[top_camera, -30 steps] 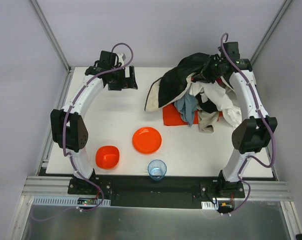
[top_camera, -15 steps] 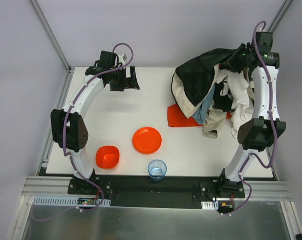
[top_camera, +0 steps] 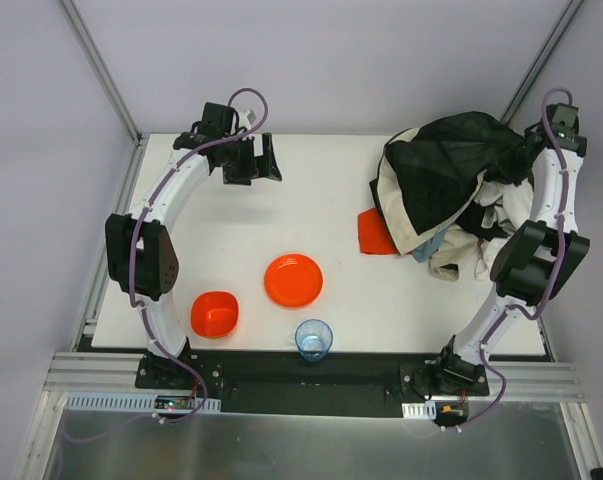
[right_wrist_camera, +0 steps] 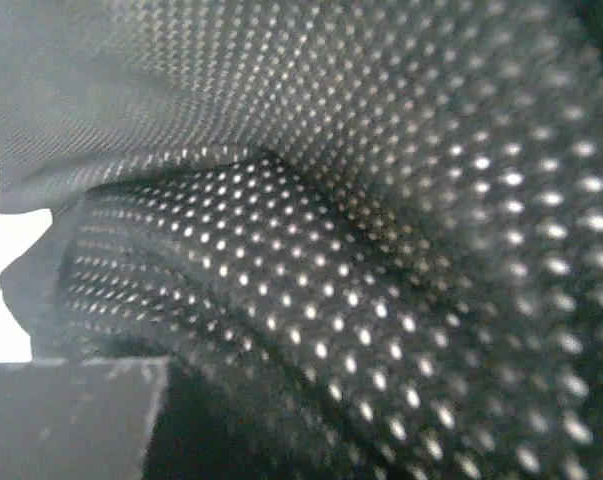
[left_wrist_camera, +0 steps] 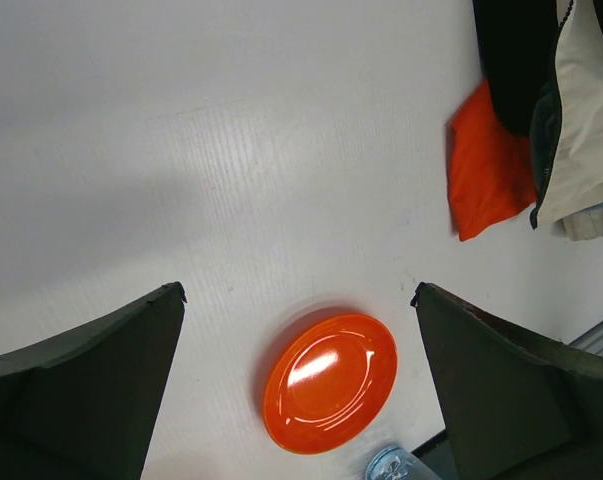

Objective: Pick out a specific cloth from the pile

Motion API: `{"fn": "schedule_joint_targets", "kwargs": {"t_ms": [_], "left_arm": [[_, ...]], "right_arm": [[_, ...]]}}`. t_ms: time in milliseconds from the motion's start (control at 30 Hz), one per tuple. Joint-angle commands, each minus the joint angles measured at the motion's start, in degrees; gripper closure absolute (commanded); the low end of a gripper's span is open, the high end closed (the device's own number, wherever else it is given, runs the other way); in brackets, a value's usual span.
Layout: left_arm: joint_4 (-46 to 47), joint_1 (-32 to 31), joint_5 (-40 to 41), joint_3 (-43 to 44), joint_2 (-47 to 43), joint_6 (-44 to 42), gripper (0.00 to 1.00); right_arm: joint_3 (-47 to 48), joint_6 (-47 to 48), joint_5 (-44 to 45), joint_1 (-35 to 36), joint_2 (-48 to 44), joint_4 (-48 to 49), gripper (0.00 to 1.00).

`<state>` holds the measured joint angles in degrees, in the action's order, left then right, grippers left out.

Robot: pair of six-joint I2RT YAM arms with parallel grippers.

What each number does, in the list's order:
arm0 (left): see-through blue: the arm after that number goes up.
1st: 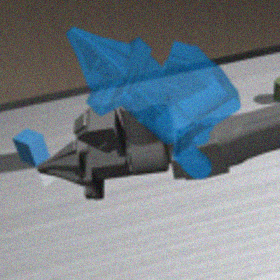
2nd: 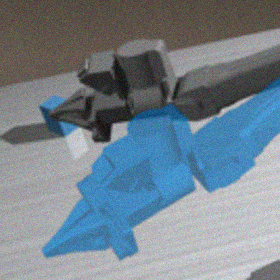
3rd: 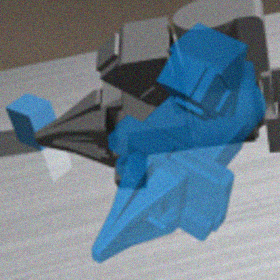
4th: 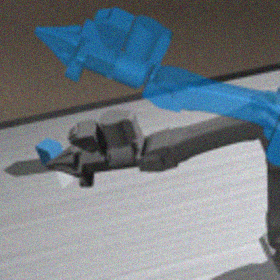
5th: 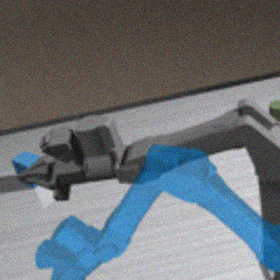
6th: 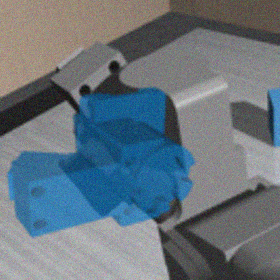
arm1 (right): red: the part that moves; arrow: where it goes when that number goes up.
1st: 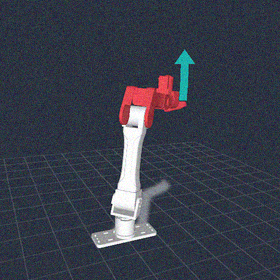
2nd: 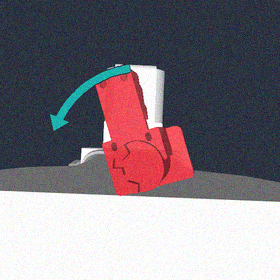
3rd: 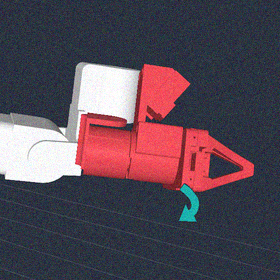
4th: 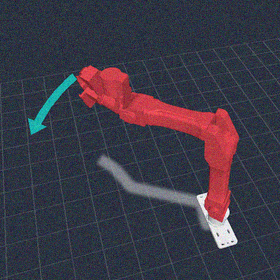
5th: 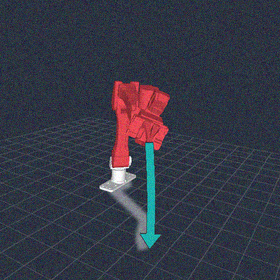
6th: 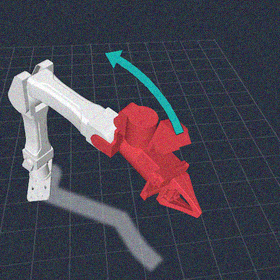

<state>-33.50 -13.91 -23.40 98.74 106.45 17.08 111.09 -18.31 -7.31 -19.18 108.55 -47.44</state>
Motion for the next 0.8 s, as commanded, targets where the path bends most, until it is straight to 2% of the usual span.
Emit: {"fn": "schedule_joint_targets", "kwargs": {"t_ms": [0, 200, 300, 367, 433, 533, 600, 767], "left_arm": [[-0.4, -0.6, -2.3, 3.7, 0.8, 0.9, 0.01], [-0.4, -0.8, -2.9, 5.1, 2.1, 1.9, 0.01], [-0.4, -0.9, -3.1, 5.5, 2.4, 2.2, 0.01], [-0.3, -0.8, -3.1, 5.7, 2.4, 2.3, 0.01], [-0.3, -0.9, -3.1, 5.8, 2.7, 2.3, 0.01], [-0.3, -0.9, -3.6, 5.9, 3.1, 2.3, 0.01], [-0.3, -0.9, -3.8, 5.9, 3.3, 2.4, 0.01], [0.1, -0.9, -3.8, 5.9, 3.9, 2.5, 0.01]], "right_arm": [[-0.8, 0.7, 1.8, -1.8, 4.7, -5.3, 0.99], [-1.7, 2.5, 0.5, -1.6, 10.5, -11.3, 0.92], [-2.7, 3.8, -0.4, -1.1, 8.8, -10.5, 0.81], [-2.8, 5.2, -0.9, -0.2, 6.1, -10.0, 0.62], [-3.2, 6.3, -0.4, 0.5, 3.6, -10.0, 0.37], [-4.6, 7.6, 0.5, 1.8, -0.5, -10.3, 0.14], [-7.0, 8.1, 1.0, 2.2, -3.7, -10.6, 0.08], [-15.7, 8.8, -0.2, 2.7, -12.0, -10.7, 0.03]]}}
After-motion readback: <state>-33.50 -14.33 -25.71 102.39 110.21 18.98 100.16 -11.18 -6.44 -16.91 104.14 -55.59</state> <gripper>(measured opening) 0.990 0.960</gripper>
